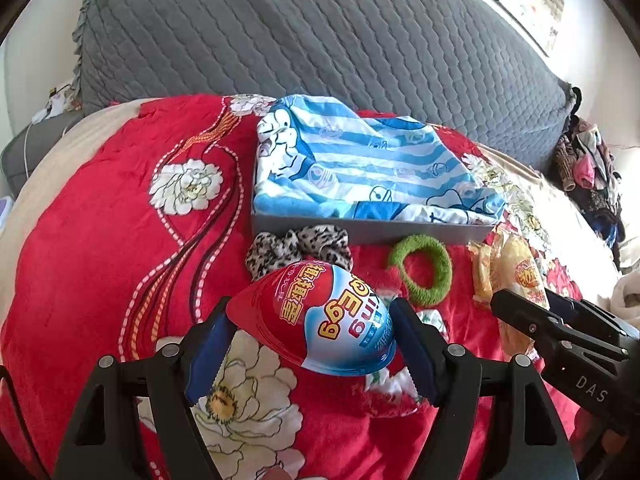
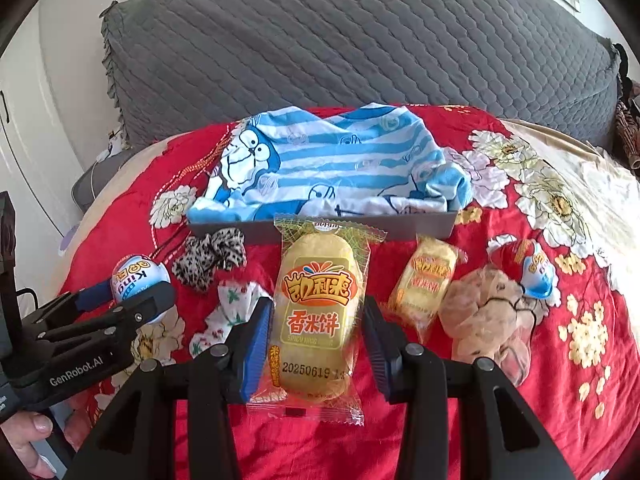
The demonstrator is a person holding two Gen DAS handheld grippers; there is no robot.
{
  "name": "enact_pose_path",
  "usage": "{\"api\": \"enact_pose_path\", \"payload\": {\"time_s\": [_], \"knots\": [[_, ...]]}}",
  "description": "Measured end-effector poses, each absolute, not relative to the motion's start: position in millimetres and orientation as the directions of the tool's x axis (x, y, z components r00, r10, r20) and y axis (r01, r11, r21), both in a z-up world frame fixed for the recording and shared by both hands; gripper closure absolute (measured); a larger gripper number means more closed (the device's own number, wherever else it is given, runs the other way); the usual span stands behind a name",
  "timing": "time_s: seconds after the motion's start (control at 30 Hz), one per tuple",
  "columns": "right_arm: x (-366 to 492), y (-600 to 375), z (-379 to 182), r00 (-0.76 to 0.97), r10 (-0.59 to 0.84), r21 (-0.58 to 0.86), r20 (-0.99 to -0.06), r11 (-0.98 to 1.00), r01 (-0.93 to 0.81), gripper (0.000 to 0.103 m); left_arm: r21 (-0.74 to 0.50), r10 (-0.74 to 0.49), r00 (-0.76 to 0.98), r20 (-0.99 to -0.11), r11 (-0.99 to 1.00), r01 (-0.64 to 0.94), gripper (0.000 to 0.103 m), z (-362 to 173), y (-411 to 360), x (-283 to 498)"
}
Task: Organize objects
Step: 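Carry the bread packet and the egg toward the striped shirt in the gray box, then lower the bread onto the shirt and open the right tool while the left tool releases the egg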
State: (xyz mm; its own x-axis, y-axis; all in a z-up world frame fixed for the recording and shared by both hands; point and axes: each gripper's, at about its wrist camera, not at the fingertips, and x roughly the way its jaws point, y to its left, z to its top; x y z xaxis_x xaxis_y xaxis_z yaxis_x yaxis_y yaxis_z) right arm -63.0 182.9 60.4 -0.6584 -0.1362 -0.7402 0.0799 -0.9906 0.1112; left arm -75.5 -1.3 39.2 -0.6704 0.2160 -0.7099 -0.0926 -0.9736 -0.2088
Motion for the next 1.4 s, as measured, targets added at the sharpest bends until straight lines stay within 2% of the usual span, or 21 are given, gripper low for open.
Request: {"api": "enact_pose_path", "payload": {"time_s": [0.57,1.03,1.4], "knots": [[-115,181,74,-0.674,-0.142,0.096,-0.725,-0.99,0.105,0.059,-0.229,0.24,-0.676,-0.697,-0.967,-0.108,0.024,50,11,-139],[-188,193,78,-0.667,-0.145,0.103,-0.731,-0.989,0.102,0.059,-0.158,0.217,-0.697,-0.683,-0.976,-0.149,0.024,64,30,-205],[-247,202,68,-0.639,-0.141,0.109,-0.756,-0.99,0.088,0.059,-0.114,0.189,-0.686,-0.703,-0.982,-0.153,0.024,51,43,-260]]}}
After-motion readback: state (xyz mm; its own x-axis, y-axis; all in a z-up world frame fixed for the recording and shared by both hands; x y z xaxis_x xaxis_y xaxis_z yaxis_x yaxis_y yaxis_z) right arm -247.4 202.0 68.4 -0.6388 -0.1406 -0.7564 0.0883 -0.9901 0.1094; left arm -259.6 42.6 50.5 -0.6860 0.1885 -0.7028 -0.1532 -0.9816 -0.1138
